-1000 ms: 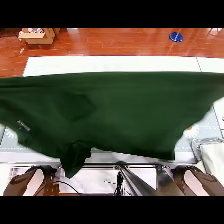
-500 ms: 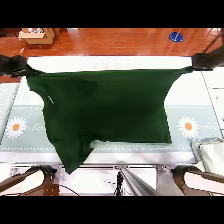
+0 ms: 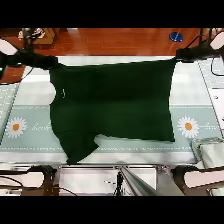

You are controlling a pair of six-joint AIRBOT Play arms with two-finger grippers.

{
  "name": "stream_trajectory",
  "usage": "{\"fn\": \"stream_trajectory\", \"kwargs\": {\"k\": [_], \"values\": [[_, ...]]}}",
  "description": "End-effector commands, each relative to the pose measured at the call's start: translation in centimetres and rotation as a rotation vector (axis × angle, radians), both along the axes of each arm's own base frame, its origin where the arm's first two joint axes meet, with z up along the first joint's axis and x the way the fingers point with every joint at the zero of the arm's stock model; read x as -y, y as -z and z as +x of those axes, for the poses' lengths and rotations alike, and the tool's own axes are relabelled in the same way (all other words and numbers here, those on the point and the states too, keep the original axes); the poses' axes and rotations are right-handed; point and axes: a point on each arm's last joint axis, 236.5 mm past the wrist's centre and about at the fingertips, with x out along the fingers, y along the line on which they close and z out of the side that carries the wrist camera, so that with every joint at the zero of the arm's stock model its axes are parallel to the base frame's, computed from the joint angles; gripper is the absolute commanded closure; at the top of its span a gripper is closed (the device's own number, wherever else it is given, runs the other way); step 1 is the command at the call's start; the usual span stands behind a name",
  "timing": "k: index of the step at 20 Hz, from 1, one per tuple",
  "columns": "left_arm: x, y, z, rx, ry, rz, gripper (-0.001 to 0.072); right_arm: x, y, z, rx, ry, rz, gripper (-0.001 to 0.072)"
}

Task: Fold the shirts.

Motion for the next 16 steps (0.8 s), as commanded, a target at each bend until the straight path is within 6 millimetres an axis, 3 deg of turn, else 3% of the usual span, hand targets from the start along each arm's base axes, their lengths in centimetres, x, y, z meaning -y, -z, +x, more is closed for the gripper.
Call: {"fn": "stream_trajectory", "kwargs": {"k": [1, 4, 6, 8, 11, 14, 16], "values": [[0.5, 2.6, 3.4, 0.077, -0.026, 0.027, 0.0681, 0.3, 2.9, 2.4, 0.029, 0.017, 0.005, 0.0684], [0.6, 5.3, 4.1, 0.051, -0.035, 0.03, 0.068, 0.3, 5.9, 2.3, -0.03, 0.017, 0.01, 0.0684], [0.4, 5.8, 4.0, 0.041, -0.037, 0.032, 0.068, 0.2, 6.0, 2.1, -0.038, 0.015, 0.011, 0.0683], [0.0, 5.1, 3.3, 0.018, -0.019, 0.036, 0.068, 0.0, 5.5, 0.8, -0.08, 0.006, 0.011, 0.0684], [0.1, 4.5, -0.8, -0.155, 0.056, 0.012, 0.0681, -0.7, 5.3, -3.6, -0.244, -0.02, 0.026, 0.0684], [-0.9, 6.6, -6.3, -0.42, 0.054, 0.029, 0.0681, -1.2, 6.7, -7.9, -0.433, -0.037, 0.041, 0.0684], [-1.0, 7.8, -7.9, -0.484, 0.061, 0.037, 0.0681, -1.3, 7.6, -9.0, -0.497, -0.03, 0.053, 0.0684]]}}
